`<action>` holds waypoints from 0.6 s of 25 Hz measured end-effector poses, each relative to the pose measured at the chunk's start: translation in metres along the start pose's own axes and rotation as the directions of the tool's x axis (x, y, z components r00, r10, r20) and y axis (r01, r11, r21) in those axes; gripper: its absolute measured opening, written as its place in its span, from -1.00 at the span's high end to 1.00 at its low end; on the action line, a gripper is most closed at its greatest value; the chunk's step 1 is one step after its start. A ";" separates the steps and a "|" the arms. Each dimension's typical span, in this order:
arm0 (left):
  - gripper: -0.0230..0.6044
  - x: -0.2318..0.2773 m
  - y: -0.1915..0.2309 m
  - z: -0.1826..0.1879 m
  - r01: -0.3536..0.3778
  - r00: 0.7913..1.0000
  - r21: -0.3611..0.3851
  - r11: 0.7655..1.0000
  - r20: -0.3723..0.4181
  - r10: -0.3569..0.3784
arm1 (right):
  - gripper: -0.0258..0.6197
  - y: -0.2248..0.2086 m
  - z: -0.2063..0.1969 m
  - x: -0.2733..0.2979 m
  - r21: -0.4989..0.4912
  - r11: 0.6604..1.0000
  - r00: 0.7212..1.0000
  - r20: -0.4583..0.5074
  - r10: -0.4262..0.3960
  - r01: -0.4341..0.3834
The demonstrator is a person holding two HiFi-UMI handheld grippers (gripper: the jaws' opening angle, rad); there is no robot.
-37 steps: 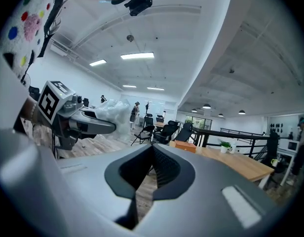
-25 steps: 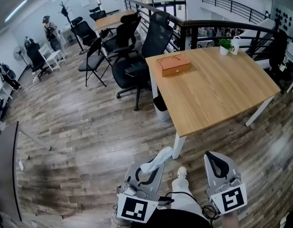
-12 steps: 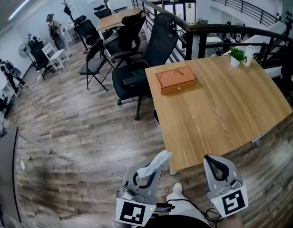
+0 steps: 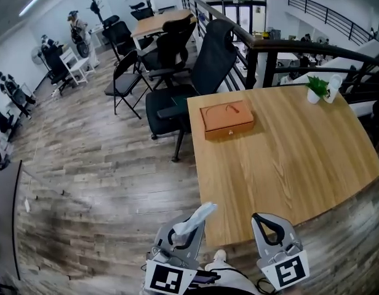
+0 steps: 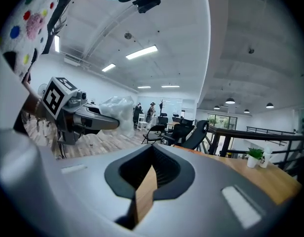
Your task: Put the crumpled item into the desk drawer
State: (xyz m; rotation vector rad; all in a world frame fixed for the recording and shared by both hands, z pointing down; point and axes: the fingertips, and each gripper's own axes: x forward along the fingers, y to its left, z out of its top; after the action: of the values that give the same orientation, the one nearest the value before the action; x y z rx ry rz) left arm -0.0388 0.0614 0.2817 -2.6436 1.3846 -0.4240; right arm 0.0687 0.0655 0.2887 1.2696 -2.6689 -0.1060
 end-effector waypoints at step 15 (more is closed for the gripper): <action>0.76 0.038 0.011 -0.009 -0.002 1.000 -0.008 1.000 -0.031 0.001 | 0.93 -0.037 -0.014 0.025 0.054 0.998 1.000 -0.015 -0.020 0.020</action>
State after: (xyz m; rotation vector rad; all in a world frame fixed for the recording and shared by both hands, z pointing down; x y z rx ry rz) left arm -0.0301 0.0240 0.2950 -2.6535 1.3999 -0.4614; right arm 0.0847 0.0231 0.3007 1.3083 -2.6648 -0.0269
